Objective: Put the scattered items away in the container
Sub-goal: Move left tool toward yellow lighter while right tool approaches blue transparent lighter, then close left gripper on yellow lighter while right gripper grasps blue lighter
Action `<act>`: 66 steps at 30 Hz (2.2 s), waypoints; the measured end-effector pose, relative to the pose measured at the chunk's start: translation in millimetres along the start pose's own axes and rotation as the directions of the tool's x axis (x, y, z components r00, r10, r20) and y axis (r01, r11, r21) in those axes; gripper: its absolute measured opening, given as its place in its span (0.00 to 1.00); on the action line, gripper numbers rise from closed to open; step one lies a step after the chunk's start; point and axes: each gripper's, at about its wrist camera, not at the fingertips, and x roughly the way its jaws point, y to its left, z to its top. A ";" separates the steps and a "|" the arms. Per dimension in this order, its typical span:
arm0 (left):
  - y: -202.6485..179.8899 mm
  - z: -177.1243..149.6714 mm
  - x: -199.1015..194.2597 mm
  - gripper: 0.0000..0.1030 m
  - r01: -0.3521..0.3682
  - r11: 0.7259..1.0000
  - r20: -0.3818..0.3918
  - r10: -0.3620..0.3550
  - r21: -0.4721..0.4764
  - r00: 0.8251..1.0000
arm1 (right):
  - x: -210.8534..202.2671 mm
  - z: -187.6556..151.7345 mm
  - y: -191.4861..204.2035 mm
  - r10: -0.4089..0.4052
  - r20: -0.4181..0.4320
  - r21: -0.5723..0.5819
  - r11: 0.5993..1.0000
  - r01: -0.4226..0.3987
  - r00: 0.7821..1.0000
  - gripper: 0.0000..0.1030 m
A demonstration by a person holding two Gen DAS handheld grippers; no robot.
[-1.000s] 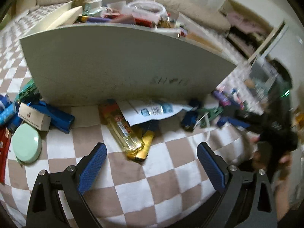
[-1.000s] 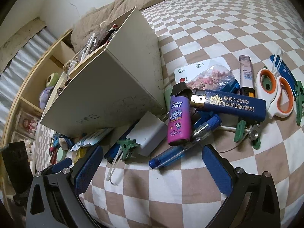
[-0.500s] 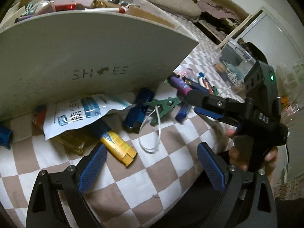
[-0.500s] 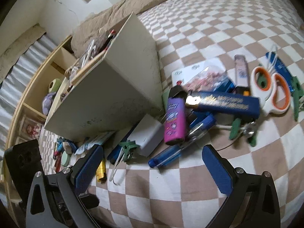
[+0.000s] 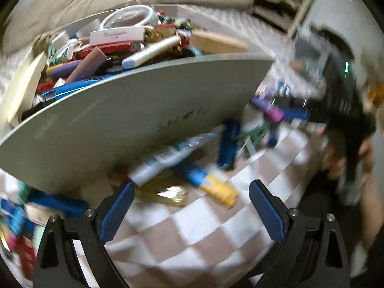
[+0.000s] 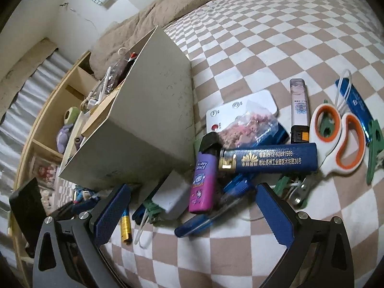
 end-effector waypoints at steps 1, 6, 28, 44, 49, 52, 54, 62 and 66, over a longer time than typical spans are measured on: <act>1.5 -2.6 3.5 0.94 -0.012 1.000 -0.020 0.013 0.022 1.000 | -0.2 1.5 0.0 -0.005 0.005 -0.003 1.000 0.005 1.000 1.00; 30.3 -10.3 21.5 0.94 0.035 0.998 -0.119 -0.040 -0.049 0.992 | -1.0 7.7 -3.4 -0.037 0.021 -0.020 0.999 0.037 0.999 1.00; 48.8 0.3 33.1 0.99 0.056 0.994 -0.111 -0.046 0.090 0.993 | 9.7 -13.8 7.0 0.105 -0.103 -0.009 0.994 -0.107 0.989 1.00; 46.9 -8.1 26.3 0.91 0.010 0.997 -0.095 -0.002 0.082 0.995 | 6.9 -25.4 27.7 0.006 -0.085 -0.135 0.991 -0.018 0.996 1.00; 43.9 -7.8 26.3 0.80 -0.011 0.999 -0.083 0.014 0.036 0.996 | 14.7 -27.3 35.2 -0.043 -0.106 -0.186 0.982 0.023 0.993 1.00; 42.5 -7.8 25.2 0.80 -0.010 1.000 -0.081 0.013 0.029 0.997 | 17.1 -24.3 37.2 -0.058 -0.114 -0.204 0.978 0.034 0.992 1.00; 41.5 -8.8 23.8 0.80 -0.013 1.000 -0.080 0.016 0.028 0.997 | 22.5 -22.5 39.4 -0.076 -0.140 -0.224 0.974 0.044 0.987 1.00; 43.8 -12.3 17.2 0.80 -0.025 1.000 -0.081 0.024 -0.010 0.996 | 37.6 -25.8 59.8 -0.249 -0.197 -0.392 0.907 0.157 0.948 1.00; 50.3 -14.7 12.8 0.80 -0.008 0.999 -0.077 0.005 -0.031 0.997 | 37.4 -28.1 64.1 -0.313 -0.203 -0.438 0.876 0.200 0.928 1.00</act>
